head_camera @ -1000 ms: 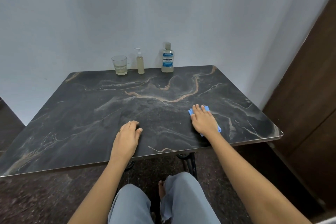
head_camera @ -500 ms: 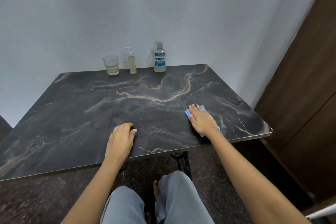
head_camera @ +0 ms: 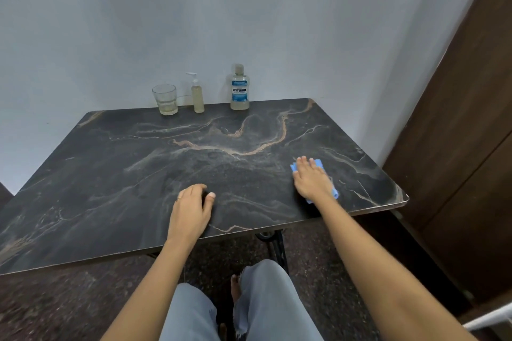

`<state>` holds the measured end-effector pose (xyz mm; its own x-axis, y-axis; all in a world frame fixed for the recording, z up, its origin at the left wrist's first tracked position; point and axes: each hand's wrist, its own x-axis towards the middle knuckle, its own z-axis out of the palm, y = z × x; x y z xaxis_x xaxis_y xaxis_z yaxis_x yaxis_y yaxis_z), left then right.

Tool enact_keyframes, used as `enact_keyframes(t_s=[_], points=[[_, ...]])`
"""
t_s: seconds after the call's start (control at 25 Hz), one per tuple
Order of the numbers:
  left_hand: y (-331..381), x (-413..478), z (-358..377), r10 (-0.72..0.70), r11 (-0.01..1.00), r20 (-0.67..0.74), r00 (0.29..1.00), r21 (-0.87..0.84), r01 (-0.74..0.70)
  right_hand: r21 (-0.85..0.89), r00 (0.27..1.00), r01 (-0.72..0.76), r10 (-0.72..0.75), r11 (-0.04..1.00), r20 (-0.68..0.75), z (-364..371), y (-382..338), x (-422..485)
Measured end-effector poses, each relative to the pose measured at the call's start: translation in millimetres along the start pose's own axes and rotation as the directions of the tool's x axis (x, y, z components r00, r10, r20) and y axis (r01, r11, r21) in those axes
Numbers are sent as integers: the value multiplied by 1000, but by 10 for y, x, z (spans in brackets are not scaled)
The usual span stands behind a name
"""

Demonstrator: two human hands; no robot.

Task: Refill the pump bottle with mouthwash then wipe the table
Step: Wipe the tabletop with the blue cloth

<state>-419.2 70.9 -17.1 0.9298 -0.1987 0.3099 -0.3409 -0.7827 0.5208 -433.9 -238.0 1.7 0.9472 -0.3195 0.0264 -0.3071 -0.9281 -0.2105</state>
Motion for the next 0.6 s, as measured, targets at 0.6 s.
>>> enact_keyframes(t_s=[0.6], points=[[27,-47,32,11,1000,-12,1000,-4,-11,32,996,-89,89,995,13,-49,-13,107]])
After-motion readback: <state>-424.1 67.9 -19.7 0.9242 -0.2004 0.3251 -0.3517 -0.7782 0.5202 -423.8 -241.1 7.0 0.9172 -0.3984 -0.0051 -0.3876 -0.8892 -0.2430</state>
